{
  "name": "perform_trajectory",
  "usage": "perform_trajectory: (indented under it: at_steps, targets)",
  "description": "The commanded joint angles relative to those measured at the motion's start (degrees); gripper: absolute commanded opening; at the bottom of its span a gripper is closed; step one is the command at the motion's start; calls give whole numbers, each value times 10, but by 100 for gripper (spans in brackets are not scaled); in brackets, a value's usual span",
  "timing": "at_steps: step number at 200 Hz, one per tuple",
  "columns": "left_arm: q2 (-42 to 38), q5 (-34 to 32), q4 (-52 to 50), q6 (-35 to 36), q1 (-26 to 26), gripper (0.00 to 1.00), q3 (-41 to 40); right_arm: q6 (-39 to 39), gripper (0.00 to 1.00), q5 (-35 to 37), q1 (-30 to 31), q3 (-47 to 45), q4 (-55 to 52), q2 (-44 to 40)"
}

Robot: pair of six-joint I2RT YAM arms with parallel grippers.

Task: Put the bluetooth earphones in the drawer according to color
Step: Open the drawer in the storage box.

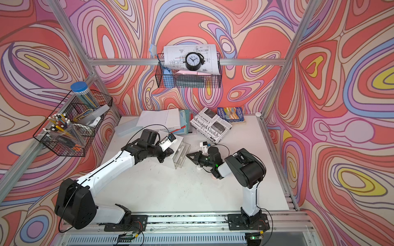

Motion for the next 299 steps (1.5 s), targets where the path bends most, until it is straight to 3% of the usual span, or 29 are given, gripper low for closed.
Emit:
perform_trajectory:
  at_steps: [1, 299]
  targets:
    - [16, 5, -50, -1, 1, 0, -4, -37, 0, 3, -12, -15, -78, -14]
    - [29, 6, -62, -3, 1, 0, 10, -72, 0, -15, -38, -34, -147, -58]
